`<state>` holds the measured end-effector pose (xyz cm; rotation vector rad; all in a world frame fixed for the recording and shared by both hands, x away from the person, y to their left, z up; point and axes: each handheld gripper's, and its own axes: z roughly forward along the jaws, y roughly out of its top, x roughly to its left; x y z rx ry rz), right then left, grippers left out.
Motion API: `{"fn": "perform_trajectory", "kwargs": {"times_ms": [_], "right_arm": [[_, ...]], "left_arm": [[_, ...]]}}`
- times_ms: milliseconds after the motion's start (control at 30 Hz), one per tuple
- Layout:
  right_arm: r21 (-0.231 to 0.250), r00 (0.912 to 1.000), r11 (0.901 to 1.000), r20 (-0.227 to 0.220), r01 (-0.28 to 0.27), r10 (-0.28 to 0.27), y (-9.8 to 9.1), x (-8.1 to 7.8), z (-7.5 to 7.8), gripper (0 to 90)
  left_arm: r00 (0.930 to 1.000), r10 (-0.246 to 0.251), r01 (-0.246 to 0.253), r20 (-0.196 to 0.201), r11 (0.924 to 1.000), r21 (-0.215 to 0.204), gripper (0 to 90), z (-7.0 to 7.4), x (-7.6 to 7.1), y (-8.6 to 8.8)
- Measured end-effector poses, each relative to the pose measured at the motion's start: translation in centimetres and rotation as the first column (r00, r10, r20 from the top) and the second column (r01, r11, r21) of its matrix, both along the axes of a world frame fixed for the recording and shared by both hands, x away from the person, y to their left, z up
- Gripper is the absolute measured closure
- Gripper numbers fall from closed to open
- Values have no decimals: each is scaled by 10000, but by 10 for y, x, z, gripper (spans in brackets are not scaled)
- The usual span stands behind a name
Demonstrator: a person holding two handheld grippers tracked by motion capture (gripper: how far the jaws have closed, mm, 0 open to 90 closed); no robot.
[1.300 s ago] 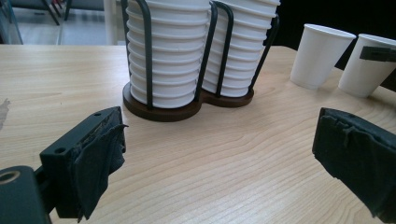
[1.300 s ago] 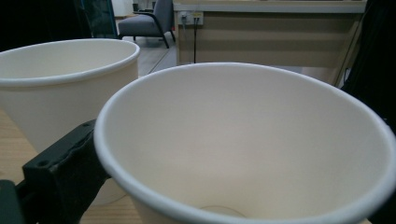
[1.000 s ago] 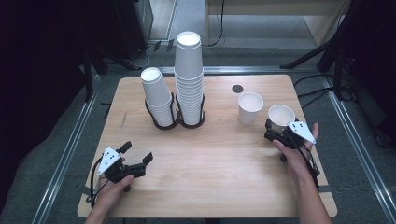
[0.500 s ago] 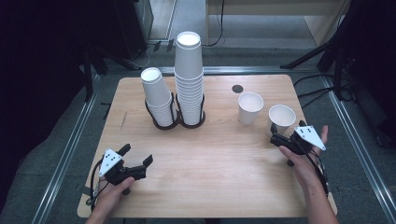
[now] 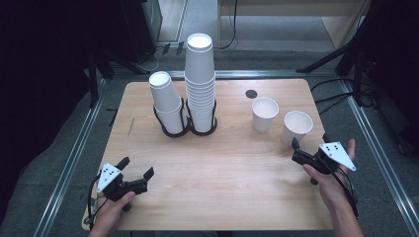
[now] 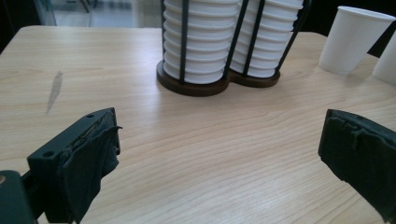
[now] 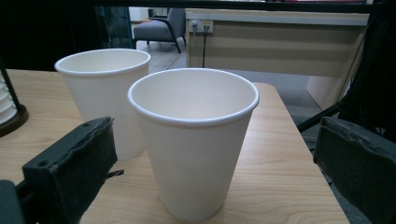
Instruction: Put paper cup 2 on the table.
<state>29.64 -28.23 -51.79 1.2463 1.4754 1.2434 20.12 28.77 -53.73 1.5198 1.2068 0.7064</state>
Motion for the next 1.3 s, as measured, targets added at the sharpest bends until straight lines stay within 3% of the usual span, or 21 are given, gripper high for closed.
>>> {"fn": "perform_trajectory", "kwargs": {"times_ms": [333,500,600,733,933,1300], "right_arm": [[-72,9998,9999,169,-128,129,0,-18,3,0],[-51,9997,9999,186,-149,150,0,-29,1,0],[-116,9998,9999,180,-74,76,-4,-39,-3,0],[-221,9999,9998,170,3,1,-7,-46,-6,0],[7,9997,9998,127,212,-212,-18,-67,-11,0],[-130,9989,9988,25,472,-472,-35,-96,-17,0]], "left_arm": [[9989,473,-474,-71,9988,-149,0,-1,-7,13],[9970,580,-576,-511,9983,87,0,-2,-11,21],[9951,674,-655,-718,9975,282,0,-3,-12,24],[9941,708,-692,-820,9974,218,0,-5,-13,26],[9918,934,-916,-867,9955,255,0,-9,-14,32],[9915,844,-821,-992,9963,273,0,-14,-14,30]]}}
